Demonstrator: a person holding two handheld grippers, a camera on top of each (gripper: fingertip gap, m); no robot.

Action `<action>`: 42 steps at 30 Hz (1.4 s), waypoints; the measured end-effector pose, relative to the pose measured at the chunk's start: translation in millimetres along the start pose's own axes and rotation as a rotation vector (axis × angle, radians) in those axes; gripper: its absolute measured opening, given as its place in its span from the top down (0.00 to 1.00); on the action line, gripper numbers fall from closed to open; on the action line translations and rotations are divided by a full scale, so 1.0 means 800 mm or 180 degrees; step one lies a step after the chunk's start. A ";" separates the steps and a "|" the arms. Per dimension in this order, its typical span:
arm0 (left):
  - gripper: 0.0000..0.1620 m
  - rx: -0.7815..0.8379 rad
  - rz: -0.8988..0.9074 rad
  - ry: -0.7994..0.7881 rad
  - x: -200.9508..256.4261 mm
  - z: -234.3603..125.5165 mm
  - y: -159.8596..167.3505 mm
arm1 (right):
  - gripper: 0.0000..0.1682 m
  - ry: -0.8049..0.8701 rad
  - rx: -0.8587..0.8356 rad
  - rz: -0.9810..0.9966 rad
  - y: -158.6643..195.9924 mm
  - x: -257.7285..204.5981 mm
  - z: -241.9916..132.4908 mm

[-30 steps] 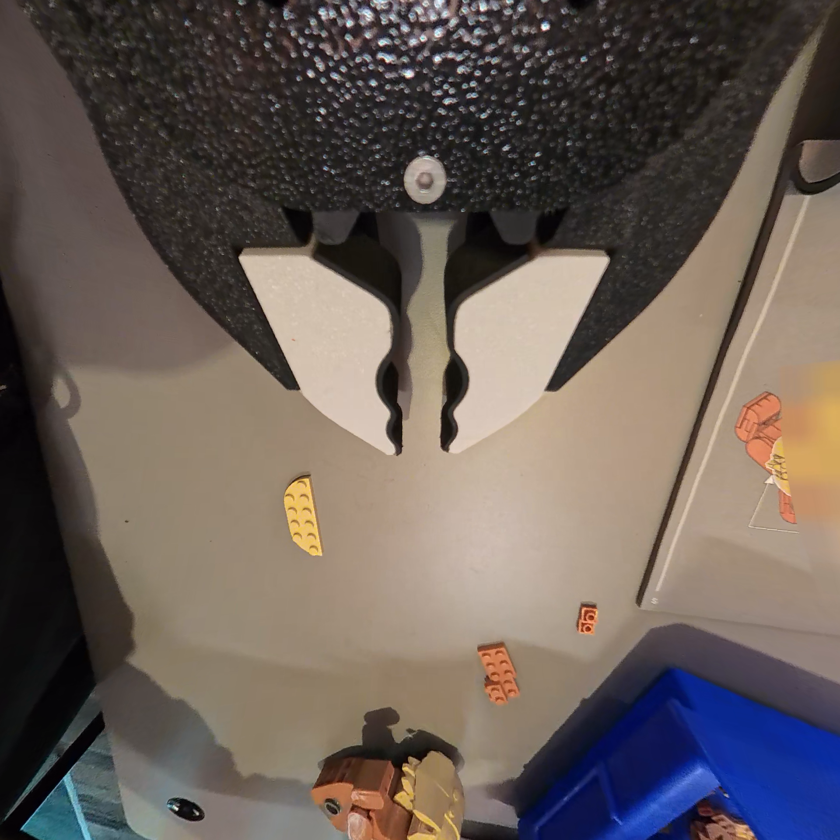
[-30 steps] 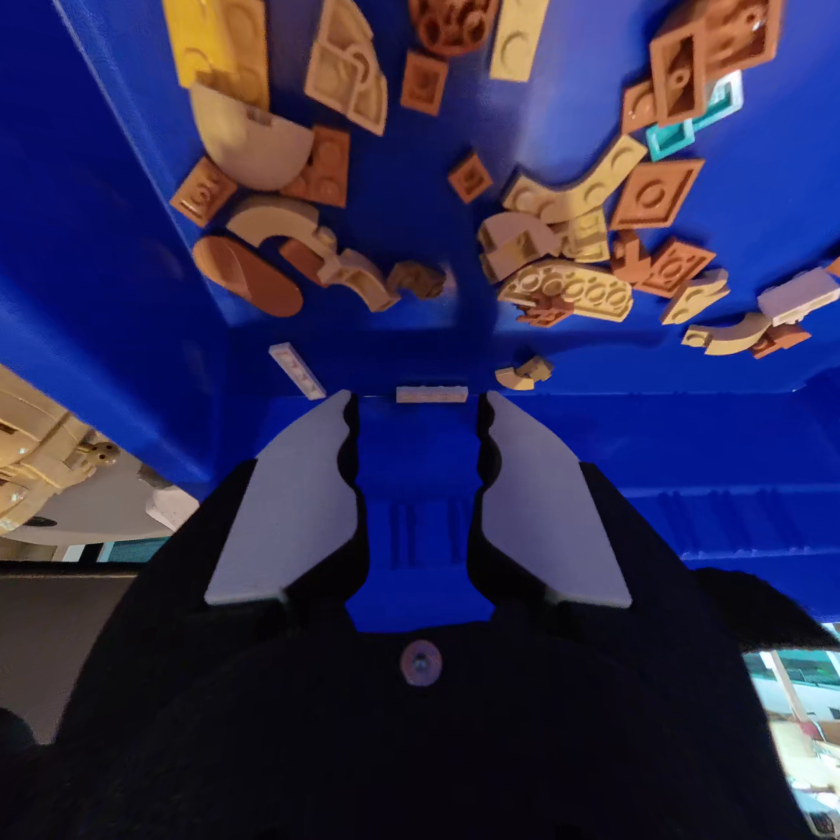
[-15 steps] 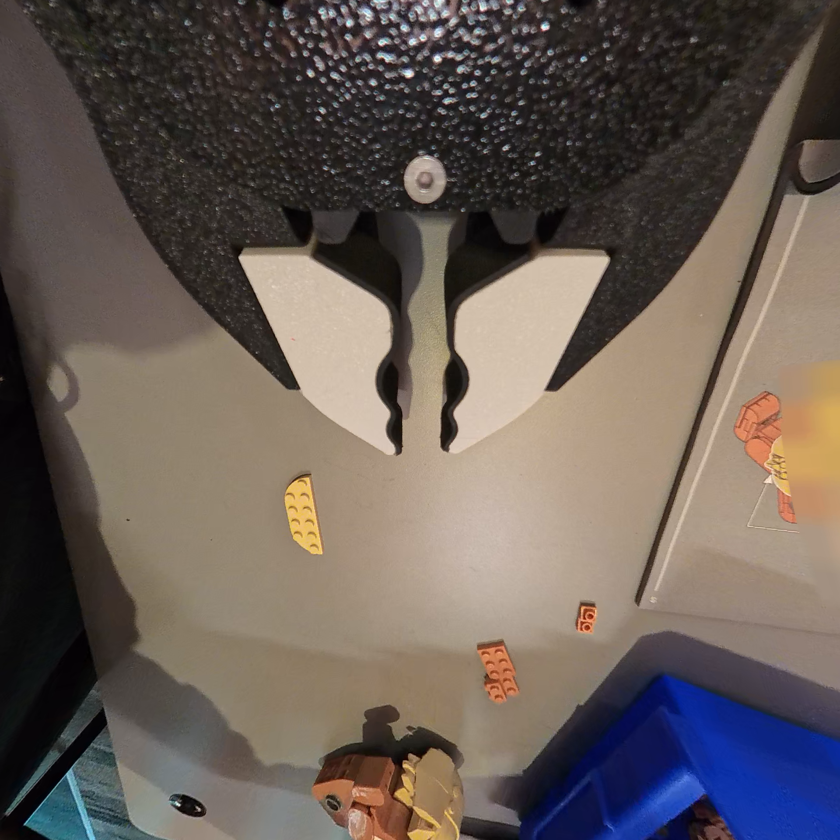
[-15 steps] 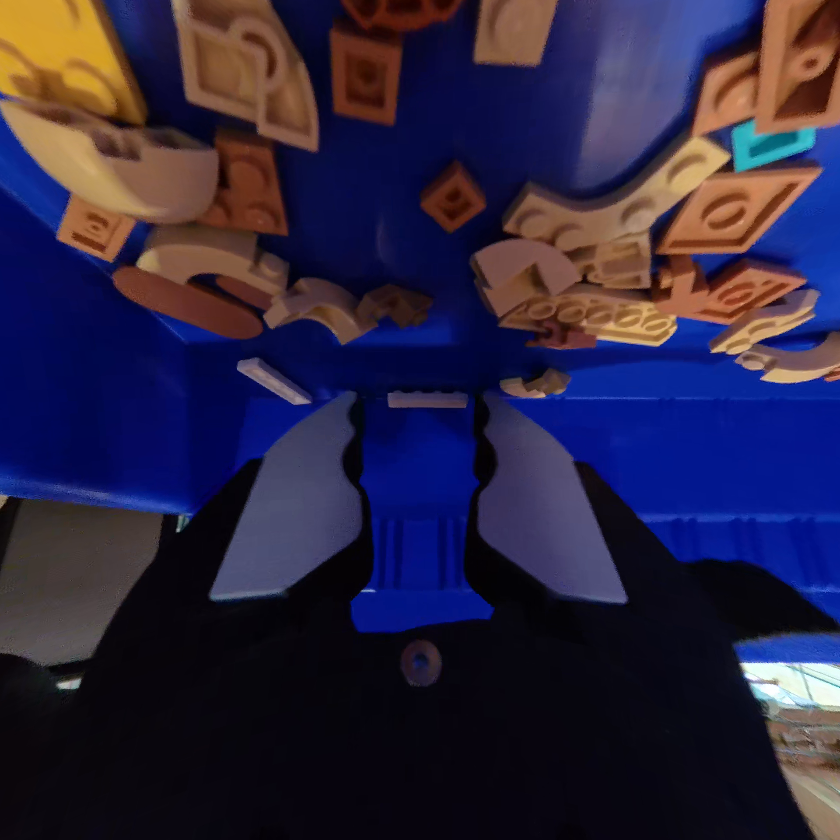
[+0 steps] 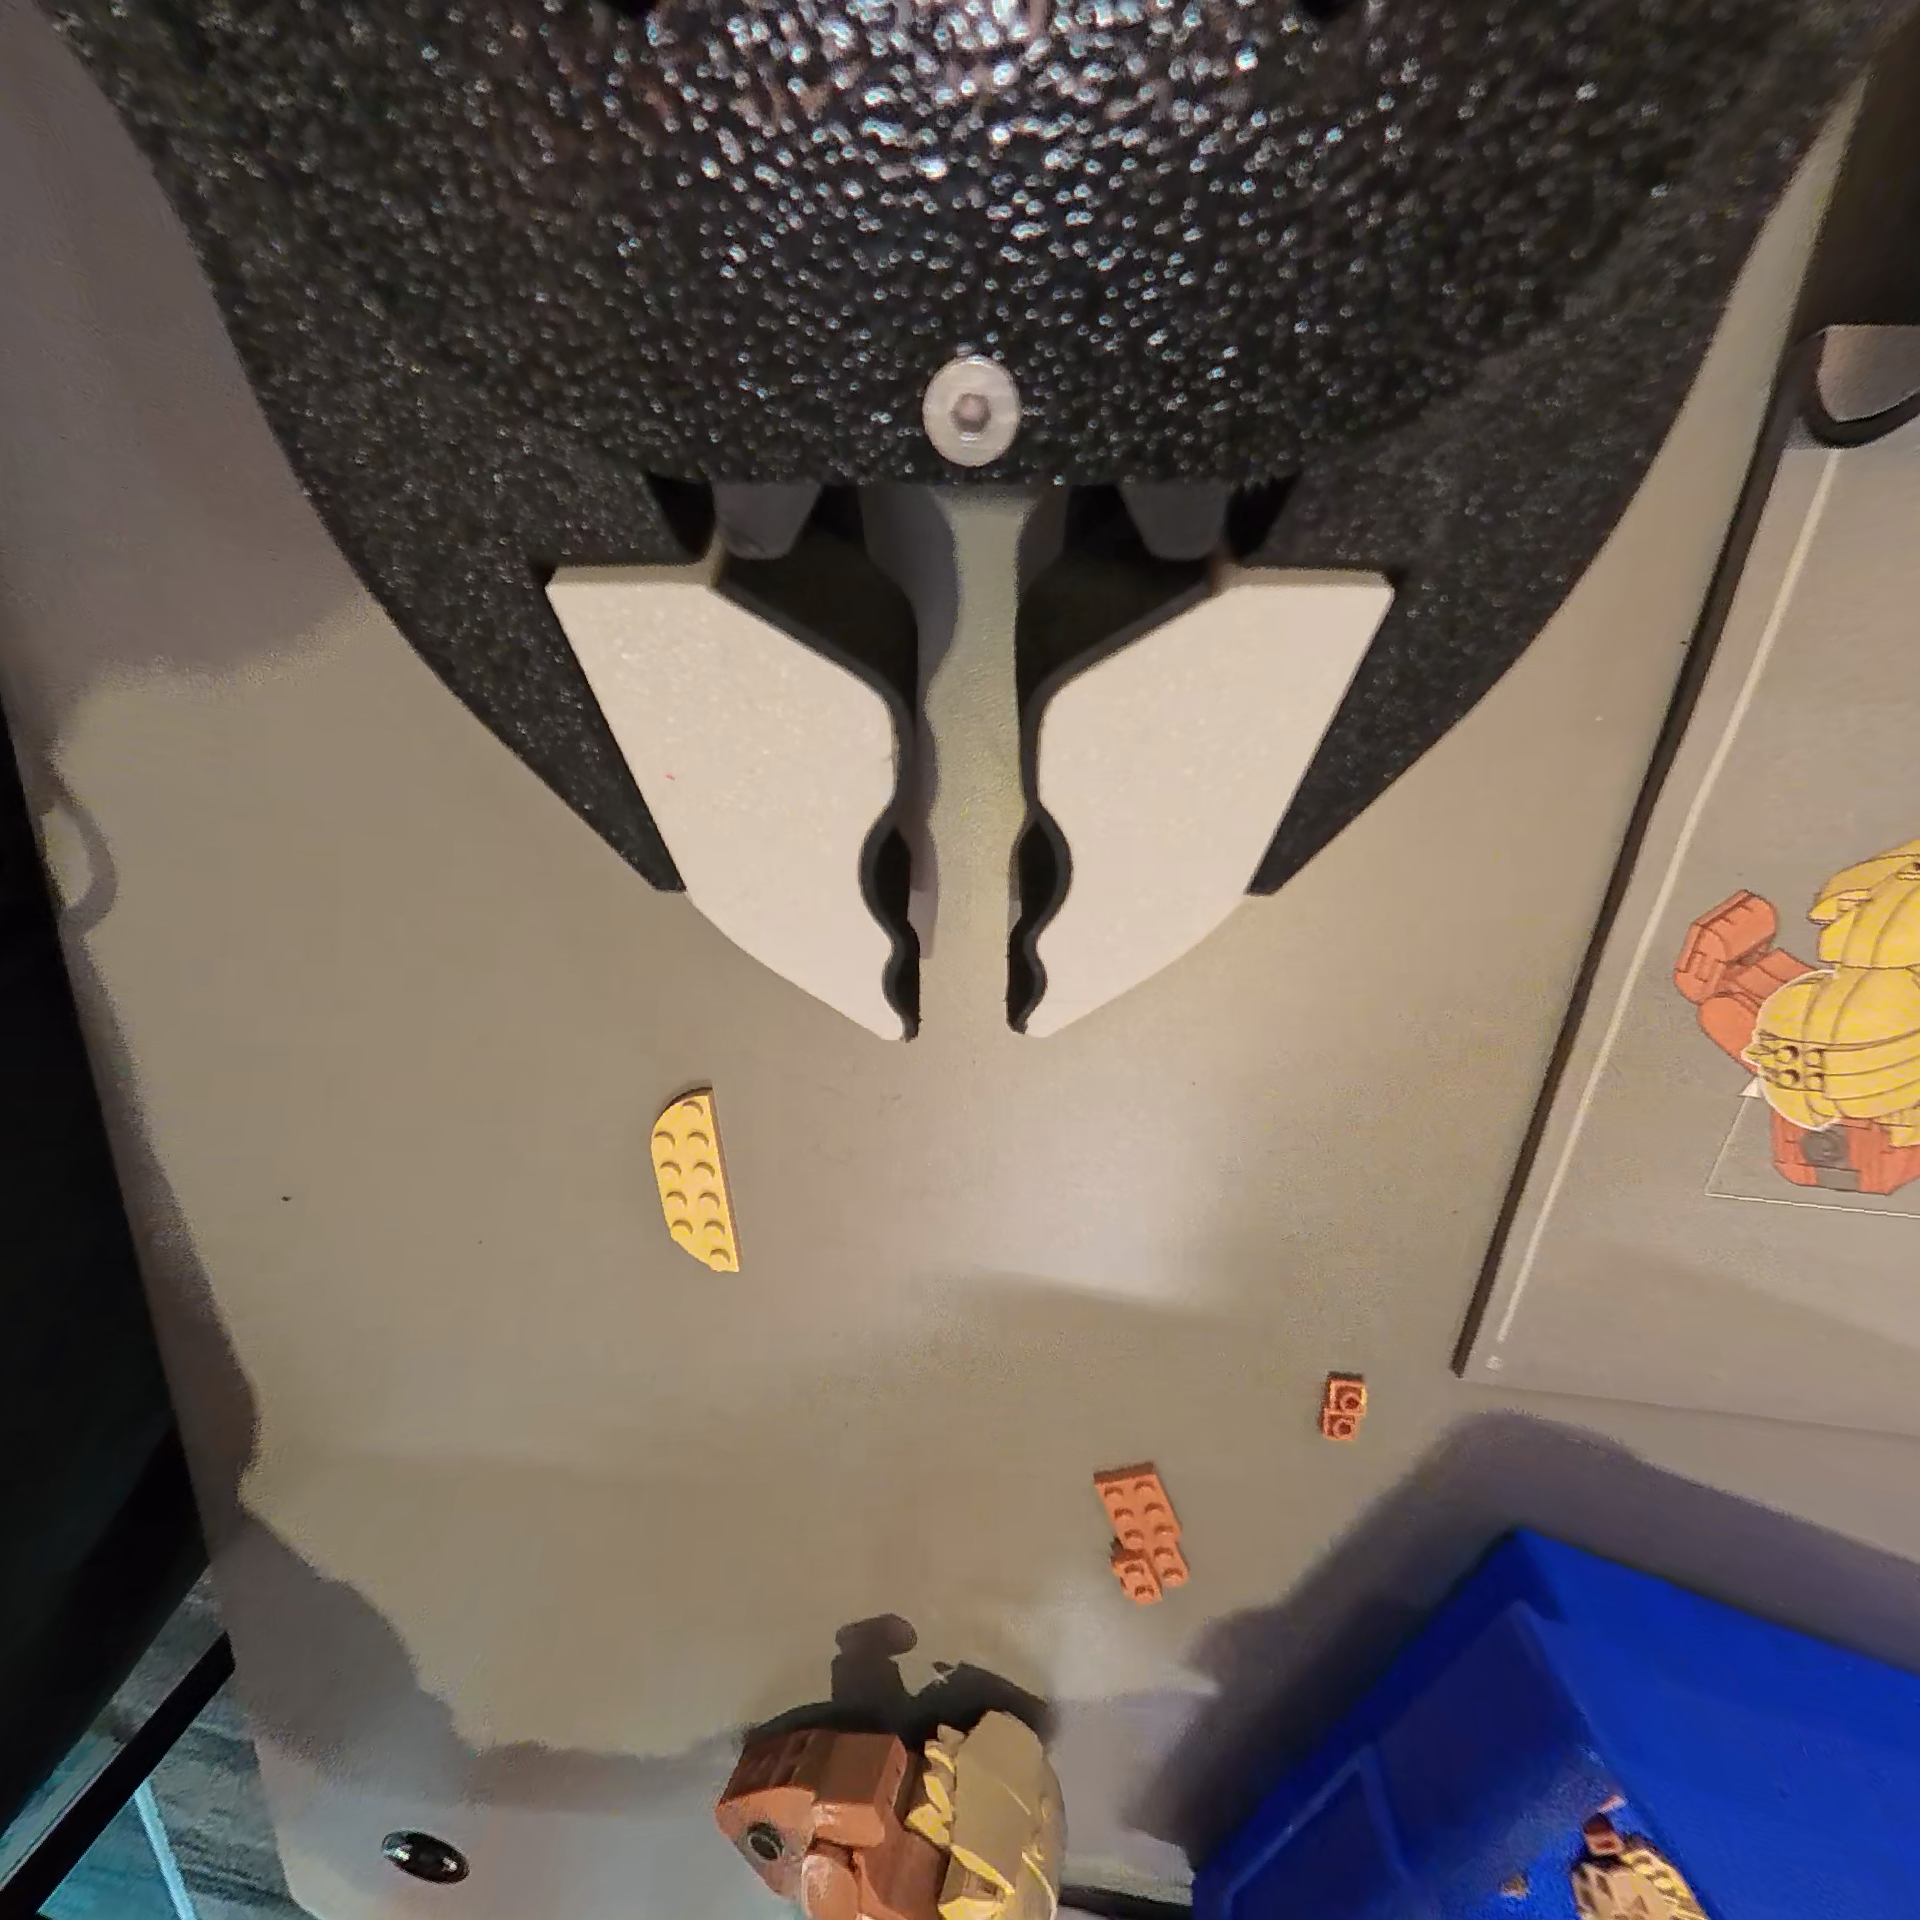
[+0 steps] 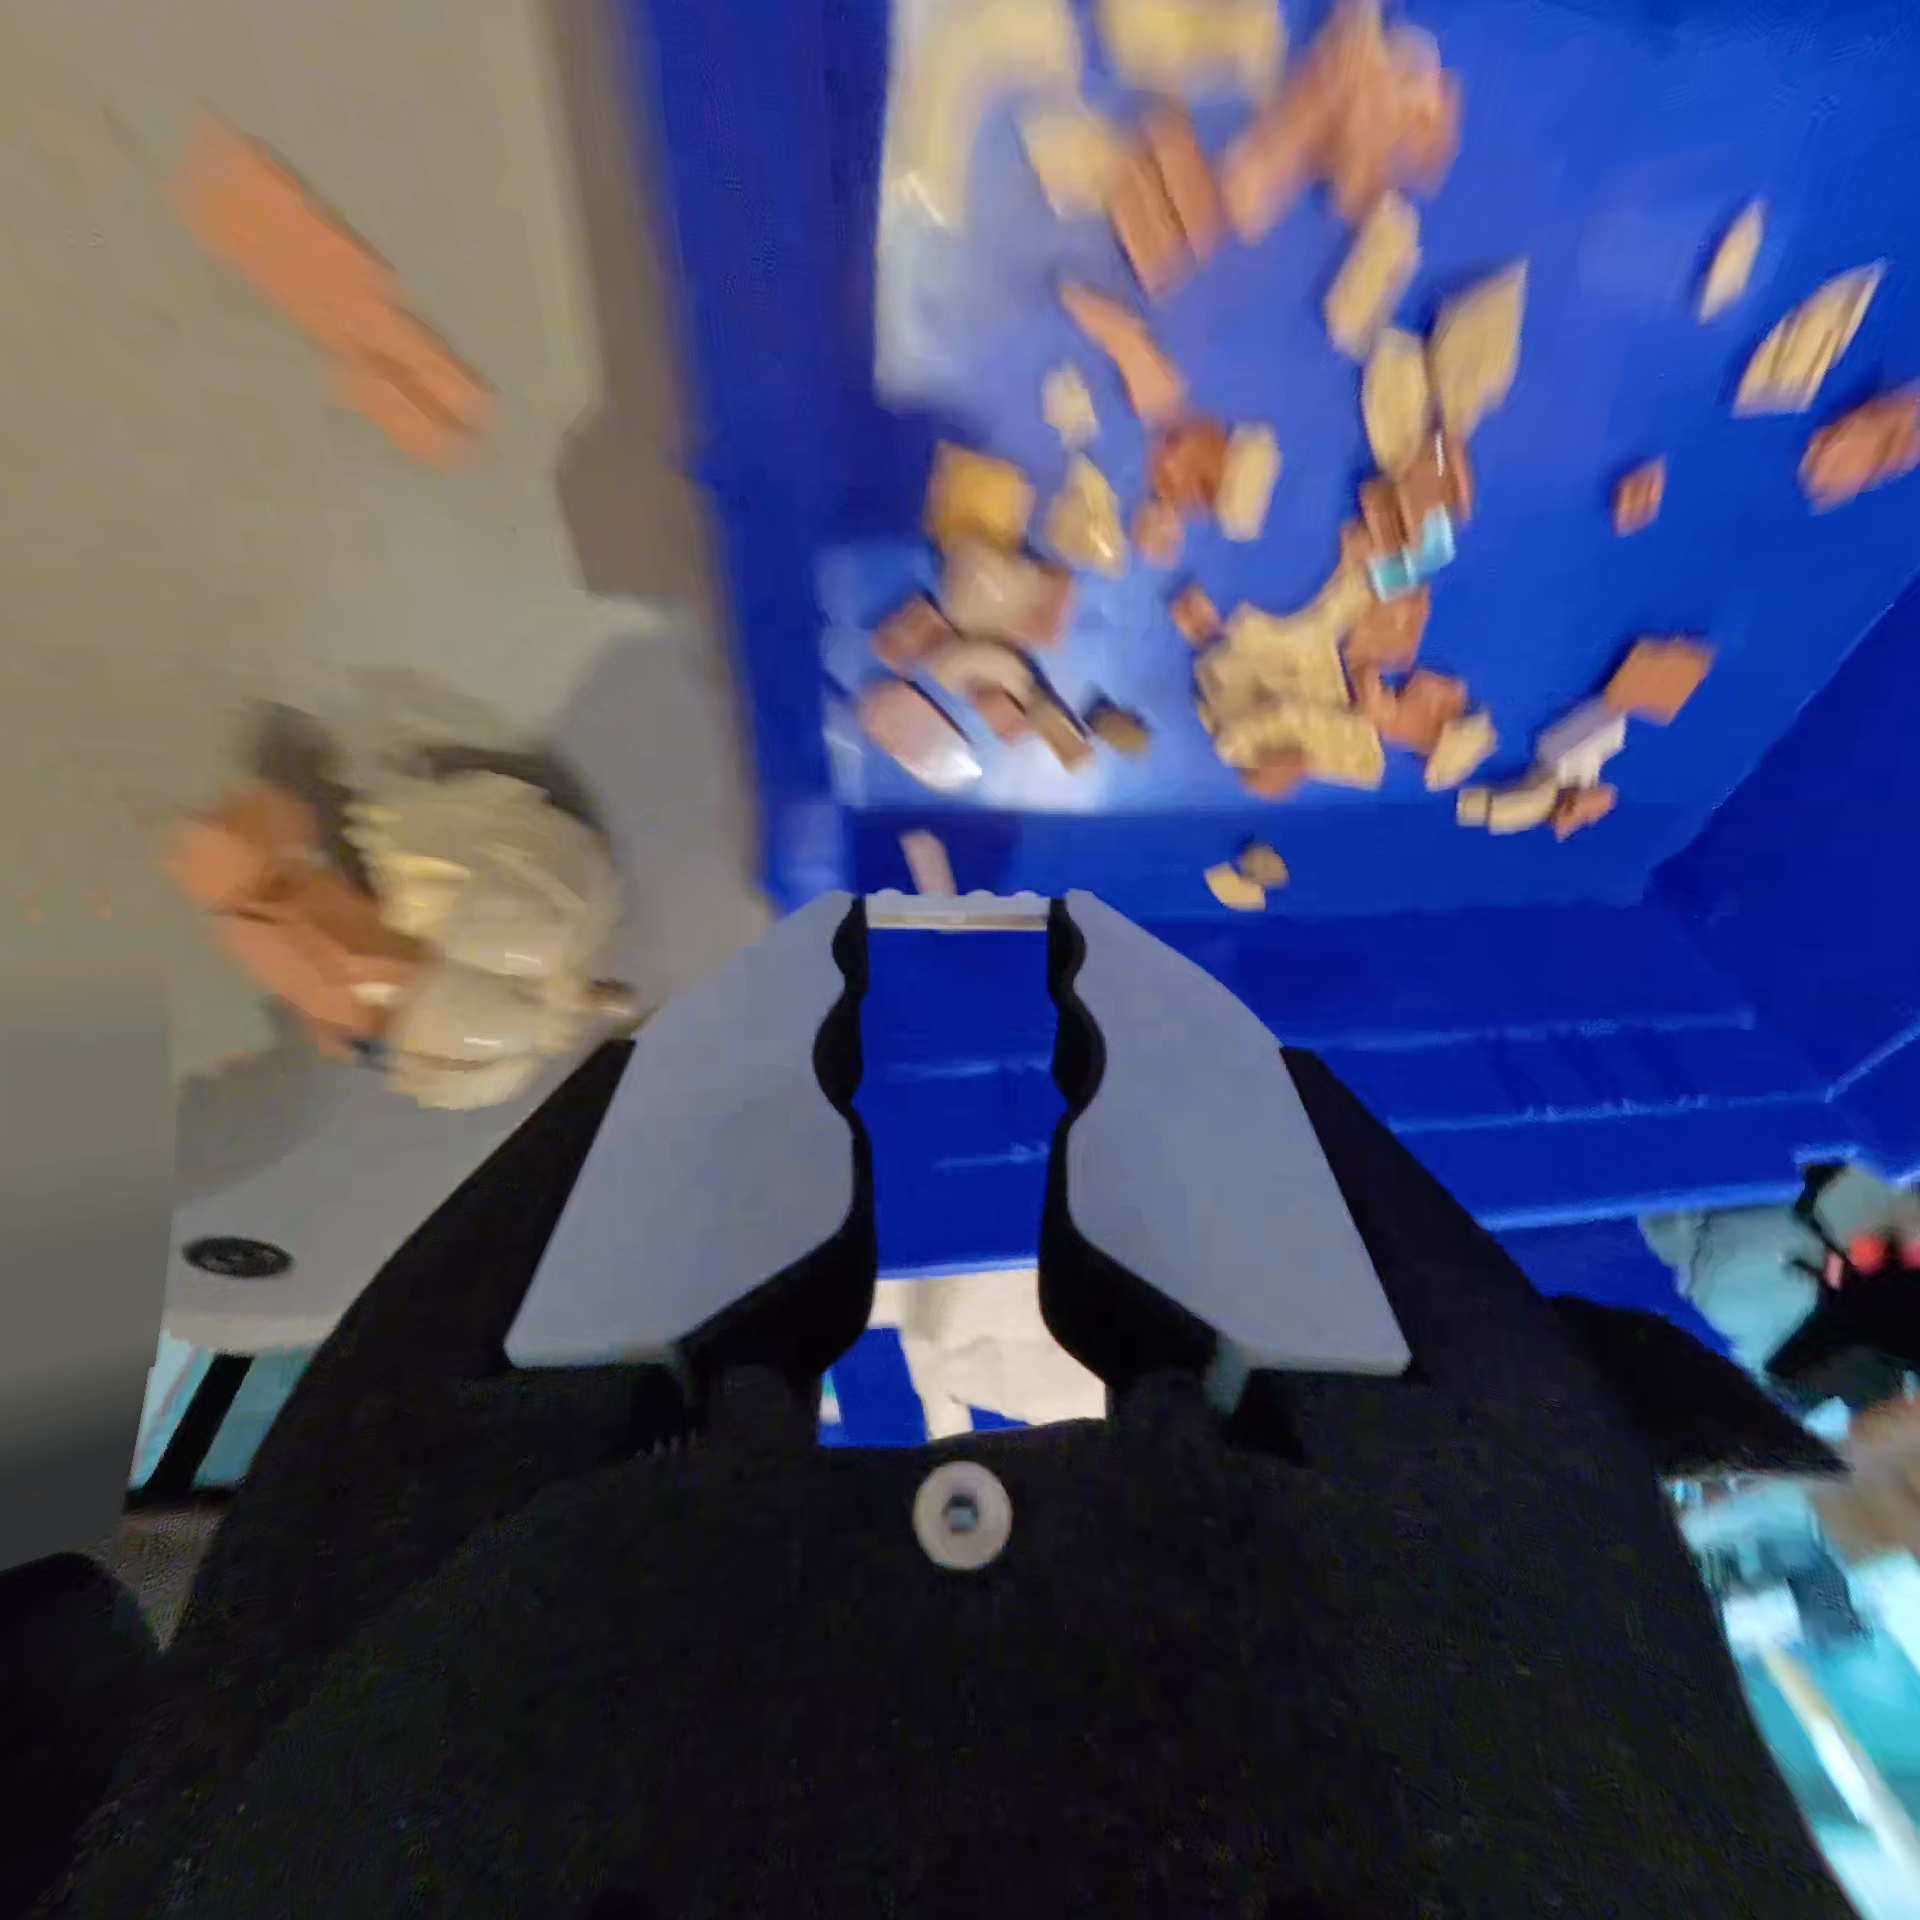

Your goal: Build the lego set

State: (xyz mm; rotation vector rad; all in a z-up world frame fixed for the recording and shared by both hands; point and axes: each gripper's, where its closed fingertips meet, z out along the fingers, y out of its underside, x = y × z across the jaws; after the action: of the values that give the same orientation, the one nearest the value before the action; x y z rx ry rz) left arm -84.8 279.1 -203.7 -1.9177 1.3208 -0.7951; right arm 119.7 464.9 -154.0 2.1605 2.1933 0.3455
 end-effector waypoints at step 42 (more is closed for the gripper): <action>0.90 0.0003 -0.0032 0.0051 0.001 0.000 0.000 | 0.76 -0.0576 0.2681 0.0118 -0.176 -0.219 -0.014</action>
State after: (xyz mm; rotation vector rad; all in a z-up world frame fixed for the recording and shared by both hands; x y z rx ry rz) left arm -84.8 278.4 -203.8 -1.9224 1.3212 -0.8175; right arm -15.8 289.1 -191.5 2.4138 2.4477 -0.9020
